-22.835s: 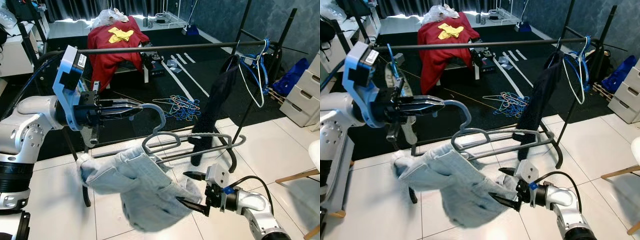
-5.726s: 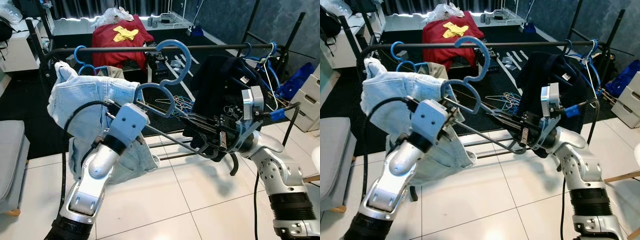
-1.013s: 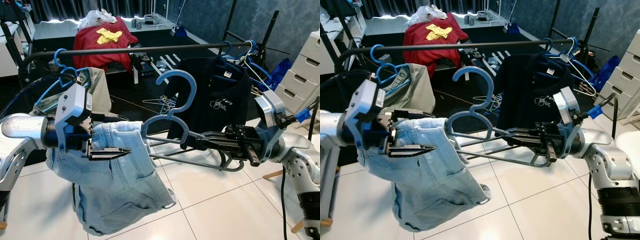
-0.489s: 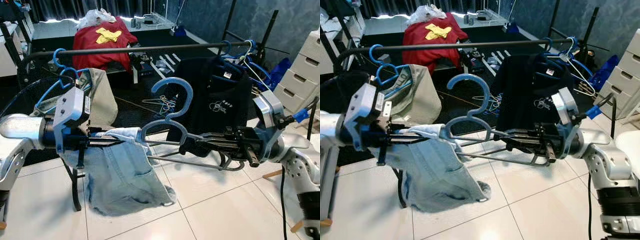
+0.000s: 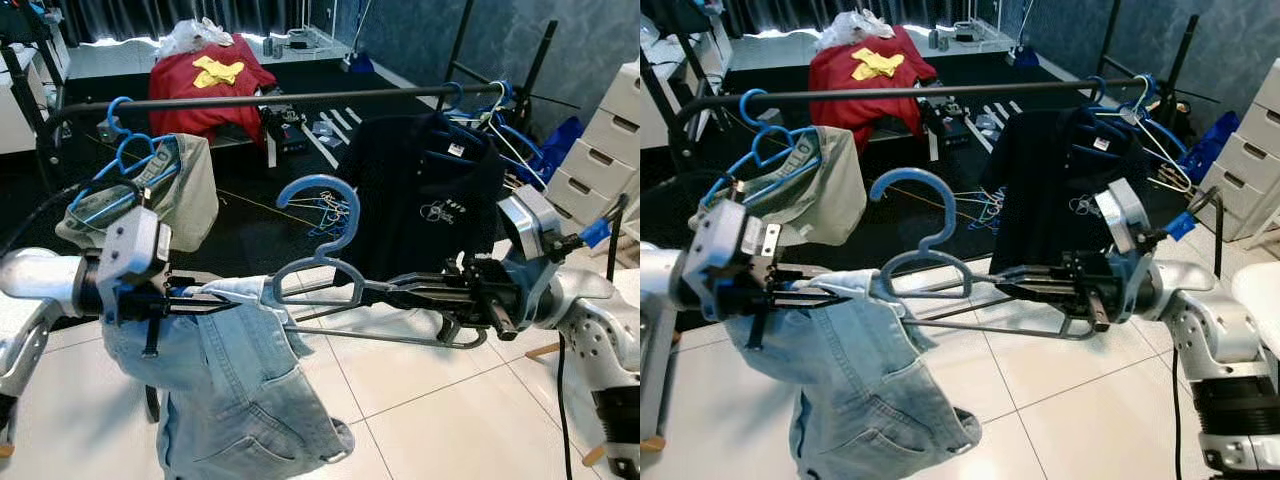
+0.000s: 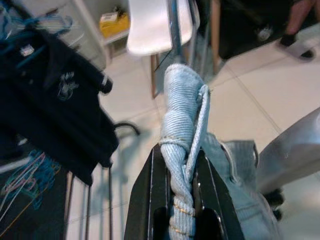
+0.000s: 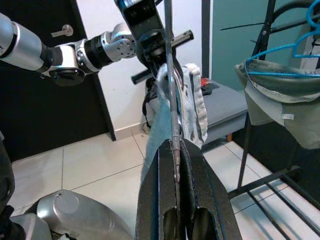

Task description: Hang hanger

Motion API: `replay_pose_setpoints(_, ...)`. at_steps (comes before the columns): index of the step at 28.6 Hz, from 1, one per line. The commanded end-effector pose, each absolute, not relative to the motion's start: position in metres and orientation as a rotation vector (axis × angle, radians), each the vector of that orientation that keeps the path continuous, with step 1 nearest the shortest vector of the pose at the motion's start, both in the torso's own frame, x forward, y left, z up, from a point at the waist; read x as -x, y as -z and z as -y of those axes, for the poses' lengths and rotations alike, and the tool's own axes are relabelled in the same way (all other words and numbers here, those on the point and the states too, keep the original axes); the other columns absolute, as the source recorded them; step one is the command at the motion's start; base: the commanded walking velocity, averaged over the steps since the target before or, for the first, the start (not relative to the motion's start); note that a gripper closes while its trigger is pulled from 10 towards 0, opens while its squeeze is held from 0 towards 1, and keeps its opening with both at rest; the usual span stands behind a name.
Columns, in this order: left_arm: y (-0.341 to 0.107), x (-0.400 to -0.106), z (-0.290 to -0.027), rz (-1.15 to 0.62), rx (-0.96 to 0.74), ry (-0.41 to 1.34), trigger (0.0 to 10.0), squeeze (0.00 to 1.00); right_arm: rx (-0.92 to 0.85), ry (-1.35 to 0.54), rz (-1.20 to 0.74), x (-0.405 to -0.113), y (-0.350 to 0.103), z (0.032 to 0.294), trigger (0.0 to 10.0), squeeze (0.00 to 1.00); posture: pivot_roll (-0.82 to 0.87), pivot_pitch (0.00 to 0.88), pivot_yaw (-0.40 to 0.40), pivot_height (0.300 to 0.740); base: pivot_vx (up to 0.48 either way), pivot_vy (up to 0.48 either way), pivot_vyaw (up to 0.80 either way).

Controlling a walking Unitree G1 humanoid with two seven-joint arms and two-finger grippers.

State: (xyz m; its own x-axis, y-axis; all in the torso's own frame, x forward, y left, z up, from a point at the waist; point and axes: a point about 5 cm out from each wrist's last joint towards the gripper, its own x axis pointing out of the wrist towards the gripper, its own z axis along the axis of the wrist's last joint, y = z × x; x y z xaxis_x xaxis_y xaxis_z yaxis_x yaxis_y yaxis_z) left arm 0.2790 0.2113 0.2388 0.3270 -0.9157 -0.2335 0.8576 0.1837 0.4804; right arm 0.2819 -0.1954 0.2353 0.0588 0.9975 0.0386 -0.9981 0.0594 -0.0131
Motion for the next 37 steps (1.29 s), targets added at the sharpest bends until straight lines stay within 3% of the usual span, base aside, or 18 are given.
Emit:
replay_pose_setpoints(1,-0.227,-0.284,-0.249,-0.060,-0.639,1.083,10.0,0.01,-0.037,-1.460,0.139,-0.279,-0.248,0.216,0.0,0.00,-0.17,0.057,-0.044,0.740,0.000,0.000,0.00)
replay_pose_setpoints(3,-0.227,-0.284,-0.249,-0.060,-0.639,1.083,10.0,0.01,-0.037,-1.460,0.139,-0.279,-0.248,0.216,0.0,0.00,-0.17,0.057,-0.044,0.740,0.000,0.000,0.00)
replay_pose_setpoints(4,-0.229,-0.285,-0.250,-0.044,-0.614,1.063,10.0,0.66,-0.037,-1.458,0.141,-0.278,-0.248,0.216,0.0,0.00,-0.17,0.057,-0.041,0.740,0.000,0.000,0.00)
replay_pose_setpoints(5,-0.229,-0.285,-0.250,-0.044,-0.614,1.063,10.0,0.66,-0.037,-1.458,0.141,-0.278,-0.248,0.216,0.0,0.00,-0.17,0.057,-0.041,0.740,0.000,0.000,0.00)
replay_pose_setpoints(6,-0.233,-0.287,-0.248,-0.016,-0.597,1.058,10.0,1.00,-0.038,-1.457,0.144,-0.278,-0.248,0.216,0.0,0.00,-0.17,0.057,-0.041,0.740,0.000,0.000,0.00)
replay_pose_setpoints(8,-0.233,-0.287,-0.248,-0.016,-0.597,1.058,10.0,1.00,-0.038,-1.457,0.144,-0.278,-0.248,0.216,0.0,0.00,-0.17,0.057,-0.041,0.740,0.000,0.000,0.00)
replay_pose_setpoints(9,-0.236,-0.287,-0.246,0.003,-0.579,1.065,10.0,0.83,-0.040,-1.458,0.146,-0.278,-0.248,0.215,0.0,0.00,-0.17,0.057,-0.040,0.740,0.000,0.000,0.00)
replay_pose_setpoints(10,-0.236,-0.287,-0.246,0.003,-0.579,1.065,10.0,0.83,-0.040,-1.458,0.146,-0.278,-0.248,0.215,0.0,0.00,-0.17,0.057,-0.040,0.740,0.000,0.000,0.00)
replay_pose_setpoints(11,-0.237,-0.287,-0.244,0.004,-0.564,1.082,10.0,0.00,-0.043,-1.460,0.147,-0.278,-0.249,0.214,0.0,0.00,-0.17,0.059,-0.040,0.740,0.000,0.000,0.00)
replay_pose_setpoints(19,-0.234,-0.286,-0.243,-0.013,-0.565,1.119,9.9,0.00,-0.048,-1.469,0.148,-0.277,-0.249,0.213,0.0,0.00,-0.17,0.065,-0.038,0.740,0.000,0.000,0.00)
replay_pose_setpoints(20,-0.234,-0.286,-0.244,-0.005,-0.572,1.108,5.4,0.00,-0.049,-1.470,0.149,-0.277,-0.249,0.213,0.0,0.00,-0.17,0.067,-0.041,0.740,0.000,0.000,0.00)
replay_pose_setpoints(22,-0.234,-0.286,-0.244,-0.005,-0.572,1.108,5.4,0.00,-0.049,-1.470,0.149,-0.277,-0.249,0.213,0.0,0.00,-0.17,0.067,-0.041,0.740,0.000,0.000,0.00)
replay_pose_setpoints(23,-0.233,-0.287,-0.244,-0.002,-0.568,1.111,0.0,0.00,-0.050,-1.470,0.150,-0.277,-0.250,0.213,0.0,0.00,-0.17,0.068,-0.041,0.740,0.000,0.000,0.00)
replay_pose_setpoints(26,-0.234,-0.288,-0.244,0.020,-0.556,1.113,0.0,0.00,-0.050,-1.470,0.153,-0.278,-0.250,0.213,0.0,0.00,-0.17,0.071,-0.042,0.740,0.000,0.000,0.00)
replay_pose_setpoints(36,-0.255,-0.284,-0.225,0.207,-0.275,1.181,0.0,0.00,-0.050,-1.455,0.182,-0.281,-0.253,0.211,0.0,0.00,-0.17,0.073,-0.041,0.740,0.000,0.000,0.00)
replay_pose_setpoints(37,-0.259,-0.282,-0.220,0.267,-0.151,1.194,0.0,0.00,-0.056,-1.413,0.189,-0.284,-0.255,0.212,4.9,0.00,-0.17,0.073,-0.039,0.740,0.000,0.000,0.00)
